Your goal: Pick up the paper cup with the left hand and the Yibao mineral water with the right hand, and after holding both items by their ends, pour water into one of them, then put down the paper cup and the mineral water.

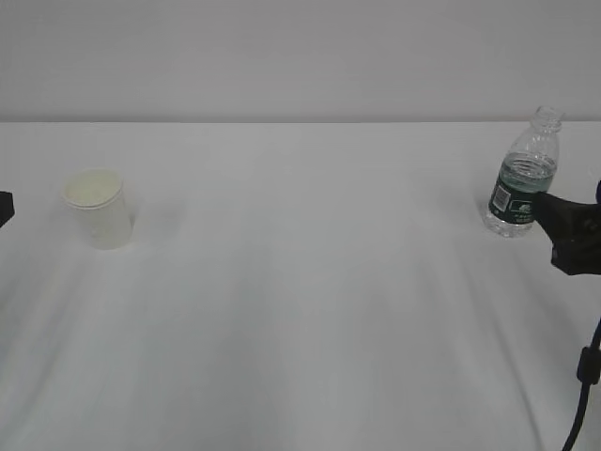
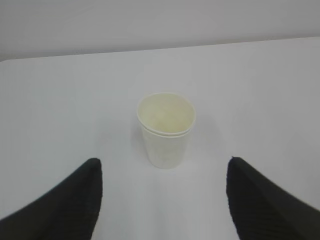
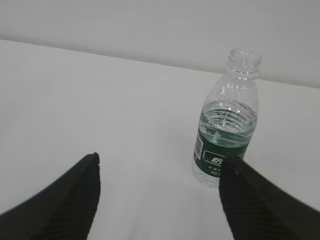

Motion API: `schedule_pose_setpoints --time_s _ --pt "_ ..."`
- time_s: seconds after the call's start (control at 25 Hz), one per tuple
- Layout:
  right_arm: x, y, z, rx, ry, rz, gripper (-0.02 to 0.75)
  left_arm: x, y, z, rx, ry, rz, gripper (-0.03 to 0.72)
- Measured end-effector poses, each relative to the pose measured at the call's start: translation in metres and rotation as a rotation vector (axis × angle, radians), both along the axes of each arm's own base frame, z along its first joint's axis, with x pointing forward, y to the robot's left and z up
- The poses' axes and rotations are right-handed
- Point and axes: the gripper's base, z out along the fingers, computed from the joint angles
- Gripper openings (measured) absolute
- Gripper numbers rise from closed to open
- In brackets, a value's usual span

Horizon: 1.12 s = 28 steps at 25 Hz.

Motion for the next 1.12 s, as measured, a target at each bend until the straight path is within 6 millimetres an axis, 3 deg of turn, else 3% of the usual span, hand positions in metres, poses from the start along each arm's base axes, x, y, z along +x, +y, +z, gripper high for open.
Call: schedule_pose_setpoints --time_s 0.92,1.12 --pt "0.000 0.002 0.000 0.002 -0.004 0.025 0.561 0.025 -0.003 -0.034 0.022 0.040 0.018 0.540" --pt "0.004 0.003 -0.012 0.001 0.047 0.026 0.561 0.025 -0.003 -0.034 0.021 0.038 0.018 0.539"
